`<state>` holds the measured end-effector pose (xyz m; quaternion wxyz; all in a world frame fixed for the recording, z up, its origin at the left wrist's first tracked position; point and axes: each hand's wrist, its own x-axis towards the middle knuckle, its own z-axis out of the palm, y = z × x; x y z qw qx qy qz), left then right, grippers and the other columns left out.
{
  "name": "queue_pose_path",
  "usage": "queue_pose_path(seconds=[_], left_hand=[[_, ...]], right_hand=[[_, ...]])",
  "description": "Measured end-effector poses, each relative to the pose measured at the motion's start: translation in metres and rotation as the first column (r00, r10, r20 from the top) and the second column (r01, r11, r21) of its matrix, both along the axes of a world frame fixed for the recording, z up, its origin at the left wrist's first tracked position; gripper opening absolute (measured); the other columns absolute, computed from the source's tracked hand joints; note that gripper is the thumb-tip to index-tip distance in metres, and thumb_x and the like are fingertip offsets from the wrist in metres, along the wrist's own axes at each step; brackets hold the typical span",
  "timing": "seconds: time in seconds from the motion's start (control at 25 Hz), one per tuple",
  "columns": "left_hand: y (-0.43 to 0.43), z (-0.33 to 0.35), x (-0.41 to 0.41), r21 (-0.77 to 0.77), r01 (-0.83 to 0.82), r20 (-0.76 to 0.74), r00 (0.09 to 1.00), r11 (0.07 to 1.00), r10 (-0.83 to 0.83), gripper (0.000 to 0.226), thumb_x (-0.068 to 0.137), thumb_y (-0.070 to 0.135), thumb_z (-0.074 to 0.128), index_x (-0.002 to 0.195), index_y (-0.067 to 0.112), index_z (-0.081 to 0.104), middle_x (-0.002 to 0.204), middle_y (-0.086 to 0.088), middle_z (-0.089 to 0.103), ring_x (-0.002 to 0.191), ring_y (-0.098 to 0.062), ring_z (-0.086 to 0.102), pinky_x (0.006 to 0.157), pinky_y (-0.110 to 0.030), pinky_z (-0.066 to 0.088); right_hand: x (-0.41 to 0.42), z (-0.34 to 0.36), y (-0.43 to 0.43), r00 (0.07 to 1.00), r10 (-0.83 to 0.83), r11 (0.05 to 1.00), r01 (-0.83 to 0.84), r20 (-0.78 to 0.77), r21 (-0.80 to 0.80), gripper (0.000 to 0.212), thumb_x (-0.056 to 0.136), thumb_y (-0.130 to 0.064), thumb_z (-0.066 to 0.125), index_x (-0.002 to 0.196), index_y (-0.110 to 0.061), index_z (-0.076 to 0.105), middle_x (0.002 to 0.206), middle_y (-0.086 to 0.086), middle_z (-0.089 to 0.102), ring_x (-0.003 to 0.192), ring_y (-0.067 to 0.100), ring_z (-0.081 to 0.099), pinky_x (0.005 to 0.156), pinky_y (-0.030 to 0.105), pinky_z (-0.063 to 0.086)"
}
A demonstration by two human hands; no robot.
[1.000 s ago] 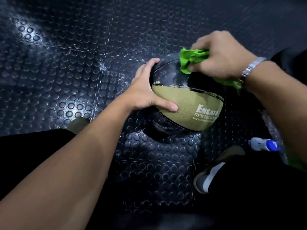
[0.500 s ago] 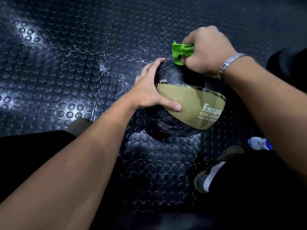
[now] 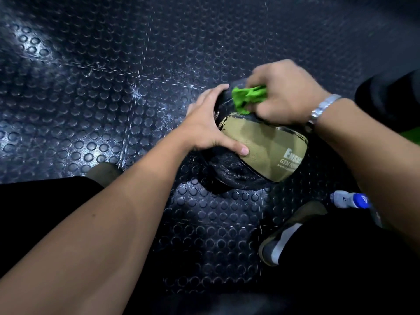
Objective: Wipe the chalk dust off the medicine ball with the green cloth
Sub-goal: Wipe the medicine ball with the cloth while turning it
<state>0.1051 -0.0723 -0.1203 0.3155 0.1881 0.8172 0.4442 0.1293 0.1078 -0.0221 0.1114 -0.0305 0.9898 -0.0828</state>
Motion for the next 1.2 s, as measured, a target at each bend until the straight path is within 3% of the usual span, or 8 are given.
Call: queue_pose_path(seconds=[0.12,0.24,0.4,0.6,0.76,0.96,1.12,1.2], left_hand=[[0.005,0.004,-0.001,-0.01,0.013,-0.012,1.0,1.0,-0.013,0.153,0.039,0.056,0.104,0.165,0.043,0.017,0.169,0.011,0.018,0.155,-0.024,0.016,0.124,-0.052,0.022],[0.002,0.003,-0.001,-0.029,0.01,0.002,1.0,1.0,-0.01,0.158,0.036,0.059,0.101,0.165,0.04,0.012,0.171,0.009,0.015,0.157,-0.026,0.013,0.125,-0.055,0.021],[-0.005,-0.002,-0.002,-0.02,0.02,-0.016,1.0,1.0,-0.02,0.159,0.034,0.063,0.098,0.166,0.037,0.013,0.171,0.009,0.015,0.158,-0.026,0.013,0.127,-0.055,0.02],[-0.007,-0.02,-0.005,0.06,-0.004,0.047,0.999,0.998,0.001,0.158,0.025,0.073,0.1,0.159,0.038,0.025,0.165,0.008,0.03,0.155,-0.024,0.028,0.129,-0.051,0.024],[-0.015,-0.021,-0.007,0.026,0.016,0.018,1.0,1.0,-0.017,0.159,0.029,0.07,0.098,0.162,0.046,0.013,0.172,0.011,0.015,0.159,-0.022,0.017,0.13,-0.052,0.019],[-0.025,-0.029,-0.012,0.088,-0.01,0.088,0.996,0.996,0.002,0.153,0.027,0.069,0.101,0.155,0.049,0.021,0.166,0.01,0.028,0.155,-0.016,0.029,0.128,-0.05,0.028],[-0.036,-0.035,-0.013,0.133,-0.018,0.108,0.994,0.991,0.003,0.151,0.029,0.066,0.103,0.156,0.053,0.021,0.169,0.008,0.023,0.155,-0.013,0.028,0.13,-0.049,0.025],[-0.039,-0.039,-0.015,0.132,-0.026,0.122,0.993,0.991,0.01,0.159,0.028,0.066,0.104,0.16,0.047,0.018,0.169,0.007,0.025,0.155,-0.013,0.028,0.13,-0.049,0.025]], right_hand=[[-0.008,-0.002,0.008,0.984,-0.149,0.985,0.157,-0.1,0.076,0.006,0.079,-0.029,0.065,0.079,-0.023,0.062,0.09,0.009,0.066,0.091,0.038,0.06,0.075,0.038,0.05],[-0.004,-0.008,-0.016,0.995,0.074,0.991,-0.066,-0.074,0.113,0.023,0.078,-0.026,0.06,0.098,-0.024,0.072,0.099,0.003,0.066,0.098,0.033,0.061,0.073,0.037,0.05],[-0.019,0.001,-0.013,0.997,-0.049,0.984,0.058,-0.057,0.171,0.025,0.077,-0.028,0.059,0.098,-0.022,0.072,0.097,0.008,0.069,0.095,0.037,0.063,0.075,0.04,0.053],[-0.011,-0.01,-0.049,0.978,0.207,0.959,-0.206,0.013,0.193,0.038,0.073,-0.028,0.052,0.106,-0.026,0.072,0.102,0.004,0.067,0.1,0.032,0.063,0.069,0.036,0.048],[-0.02,0.01,-0.019,0.994,-0.107,0.988,0.104,0.018,0.112,0.034,0.077,-0.032,0.055,0.103,-0.024,0.074,0.098,0.009,0.069,0.093,0.035,0.063,0.071,0.035,0.047],[-0.013,-0.008,-0.049,0.975,0.221,0.968,-0.218,-0.008,0.125,0.044,0.071,-0.032,0.047,0.107,-0.028,0.072,0.105,0.005,0.068,0.102,0.033,0.062,0.073,0.038,0.051],[-0.019,0.005,-0.027,0.995,0.04,0.989,-0.026,-0.091,0.145,0.036,0.071,-0.03,0.048,0.097,-0.021,0.071,0.1,0.004,0.067,0.098,0.034,0.061,0.074,0.04,0.053],[-0.007,-0.006,-0.046,0.98,0.15,0.982,-0.132,-0.134,0.132,0.028,0.077,-0.024,0.053,0.1,-0.021,0.068,0.102,-0.001,0.061,0.105,0.03,0.057,0.072,0.039,0.049]])
